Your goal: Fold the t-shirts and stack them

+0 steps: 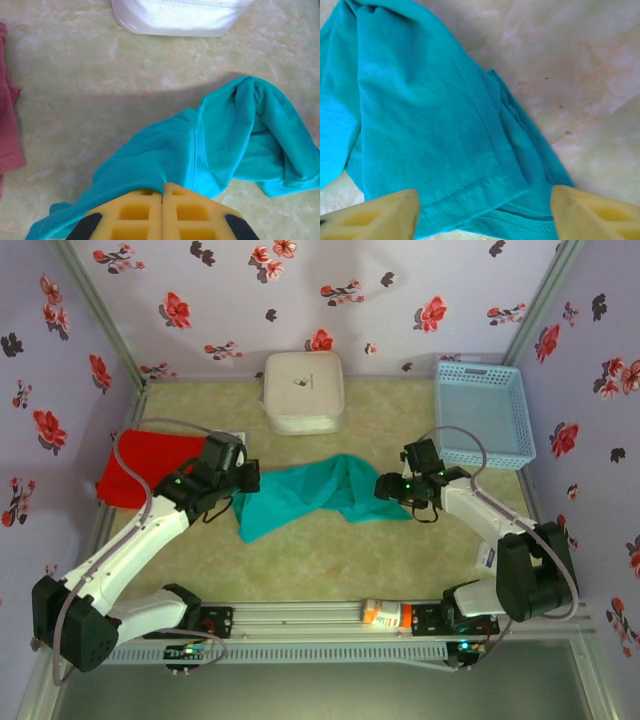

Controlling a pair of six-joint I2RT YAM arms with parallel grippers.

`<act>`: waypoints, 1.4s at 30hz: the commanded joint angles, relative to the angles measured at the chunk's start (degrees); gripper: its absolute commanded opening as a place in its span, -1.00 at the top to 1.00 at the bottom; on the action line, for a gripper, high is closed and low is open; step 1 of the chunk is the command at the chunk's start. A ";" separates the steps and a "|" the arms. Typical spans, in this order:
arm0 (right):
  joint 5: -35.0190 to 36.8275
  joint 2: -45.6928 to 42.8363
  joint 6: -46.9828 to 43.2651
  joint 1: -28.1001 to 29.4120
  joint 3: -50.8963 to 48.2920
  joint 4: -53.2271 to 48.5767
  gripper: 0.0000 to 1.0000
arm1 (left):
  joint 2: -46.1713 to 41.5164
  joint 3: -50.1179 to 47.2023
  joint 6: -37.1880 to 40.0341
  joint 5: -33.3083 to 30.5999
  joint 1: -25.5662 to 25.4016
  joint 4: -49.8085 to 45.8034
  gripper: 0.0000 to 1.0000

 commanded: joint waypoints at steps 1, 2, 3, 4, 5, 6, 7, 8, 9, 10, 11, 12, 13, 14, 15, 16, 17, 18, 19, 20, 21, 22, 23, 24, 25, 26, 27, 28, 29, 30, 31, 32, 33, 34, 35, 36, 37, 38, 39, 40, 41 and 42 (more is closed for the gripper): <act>-0.94 2.27 2.30 0.06 -1.30 5.48 -0.21 | -1.72 -1.55 -0.05 0.09 0.55 1.53 1.00; -0.99 3.09 2.58 0.04 -1.17 6.28 -0.06 | -2.01 -1.87 -0.20 0.12 0.65 1.73 1.00; -0.97 3.67 2.84 0.04 -0.90 6.62 0.03 | -2.18 -2.02 -0.22 0.11 0.65 1.77 1.00; -1.07 4.18 2.99 0.08 -0.63 6.72 0.08 | -2.34 -2.07 -0.25 0.11 0.77 1.63 1.00; -1.02 4.63 3.28 0.02 -0.35 6.75 0.11 | -2.45 -2.07 -0.11 0.11 0.74 1.52 1.00; -0.59 5.01 3.51 0.07 -0.33 6.57 0.12 | -2.67 -2.07 -0.02 0.12 0.83 1.23 1.00; -0.42 5.13 3.64 0.05 -0.51 6.64 0.12 | -2.89 -2.15 0.00 0.11 0.93 0.96 0.99; 0.05 5.30 3.75 0.00 -0.70 6.52 0.12 | -3.10 -2.36 0.07 0.11 0.98 0.78 0.97; 1.16 5.29 3.69 0.07 -0.93 5.96 0.11 | -3.44 -2.65 0.03 0.11 1.09 0.68 0.94; 1.86 5.24 3.83 0.01 -1.40 5.77 0.09 | -3.70 -2.98 -0.03 0.11 1.26 0.65 0.90; 2.15 5.27 3.79 0.05 -1.77 5.75 0.07 | -3.98 -3.41 -0.04 0.05 1.35 0.81 0.88; 2.20 5.33 3.73 0.01 -2.00 5.69 0.07 | -4.08 -3.82 -0.11 0.11 1.41 1.02 0.84; 2.04 5.56 3.67 0.05 -2.21 5.66 0.10 | -4.30 -4.29 -0.24 0.20 1.44 1.27 0.74; 1.93 5.64 3.61 0.07 -2.35 5.62 0.15 | -4.35 -4.60 -0.32 0.22 1.44 1.66 0.67; 1.84 5.61 3.69 0.01 -2.81 5.66 0.29 | -4.39 -4.95 -0.46 0.38 1.51 1.90 0.61; 1.95 5.29 3.73 0.01 -3.26 5.87 0.37 | -4.27 -5.18 -0.58 0.33 1.48 2.15 0.57; 2.02 5.08 3.82 0.07 -3.44 5.97 0.41 | -4.11 -5.31 -0.61 0.41 1.61 2.25 0.53; 2.11 4.52 3.80 0.01 -3.82 6.02 0.50 | -3.92 -5.41 -0.69 0.49 1.70 2.31 0.50; 2.29 4.12 3.86 0.01 -4.05 5.98 0.60 | -3.67 -5.54 -0.67 0.55 1.84 2.43 0.49; 2.50 3.64 3.78 -0.04 -4.16 5.91 0.69 | -3.50 -5.71 -0.77 0.55 1.88 2.50 0.50; 2.79 3.25 3.54 -0.07 -4.25 5.86 0.80 | -3.37 -5.84 -0.78 0.62 2.05 2.55 0.49; 2.96 2.96 3.31 -0.15 -4.16 5.68 0.90 | -2.97 -5.93 -0.86 0.62 2.27 2.43 0.50; 3.06 2.71 3.16 -0.16 -4.08 5.38 0.98 | -2.87 -6.09 -0.91 0.71 2.45 2.23 0.49; 3.28 2.60 2.92 -0.25 -3.85 4.94 1.00 | -2.77 -6.27 -0.88 0.79 2.64 2.14 0.49; 3.34 2.33 2.76 -0.34 -3.78 4.78 1.00 | -2.77 -6.45 -0.95 0.73 2.84 1.66 0.45; 3.34 2.09 2.68 -0.42 -3.69 4.60 1.00 | -2.77 -6.44 -1.04 0.72 3.25 0.85 0.41; 3.42 1.69 2.57 -0.56 -3.68 4.47 1.00 | -2.90 -6.53 -1.33 0.63 4.01 -0.21 0.34; 3.56 1.21 2.38 -0.63 -3.63 4.30 1.00 | -3.22 -6.89 -1.53 0.57 4.88 -0.89 0.19; 3.71 0.71 2.03 -0.77 -3.67 4.23 1.00 | -3.71 -7.66 -1.96 0.56 6.28 -1.36 -0.01; 4.08 0.12 1.78 -1.00 -3.68 3.92 1.00 | -4.26 -8.66 -2.40 0.71 7.80 -1.63 -0.11; 4.57 -0.50 1.34 -1.29 -3.54 3.41 1.00 | -4.78 -9.64 -2.78 1.00 9.30 -1.77 -0.13; 4.81 -0.94 1.17 -1.59 -3.42 3.08 1.00 | -5.13 -10.40 -3.05 1.50 10.44 -1.78 -0.15; 4.83 -1.59 0.71 -2.03 -3.14 2.52 1.00 | -5.48 -11.21 -3.07 2.21 11.98 -1.78 -0.17; 4.66 -2.12 0.24 -2.36 -2.54 1.76 1.00 | -5.79 -11.82 -3.15 2.78 13.22 -1.69 -0.20; 4.82 -2.55 -0.19 -2.62 -1.83 1.11 1.00 | -5.99 -12.14 -3.00 3.13 14.06 -1.69 -0.22; 5.15 -3.13 -0.71 -2.80 -1.01 0.53 1.00 | -6.10 -12.41 -2.99 3.37 14.85 -1.62 -0.23; 5.66 -3.68 -1.20 -3.03 0.27 -0.11 1.00 | -6.17 -12.56 -2.95 3.52 15.42 -1.44 -0.25; 6.39 -4.01 -1.59 -3.23 1.52 -0.69 1.00 | -6.11 -12.61 -2.85 3.53 15.88 -1.38 -0.35; 7.44 -4.18 -2.04 -3.48 3.10 -1.38 1.00 | -5.87 -12.61 -2.71 3.51 16.35 -1.20 -0.38; 8.67 -4.22 -2.39 -3.69 4.94 -2.06 1.00 | -5.54 -12.68 -2.58 3.52 16.99 -0.95 -0.41; 9.74 -4.14 -2.73 -3.95 6.68 -2.44 1.00 | -5.14 -12.68 -2.57 3.48 17.53 -0.62 -0.48; 10.89 -3.75 -3.47 -4.12 8.85 -2.79 1.00 | -4.55 -12.70 -2.58 3.68 18.18 -0.13 -0.51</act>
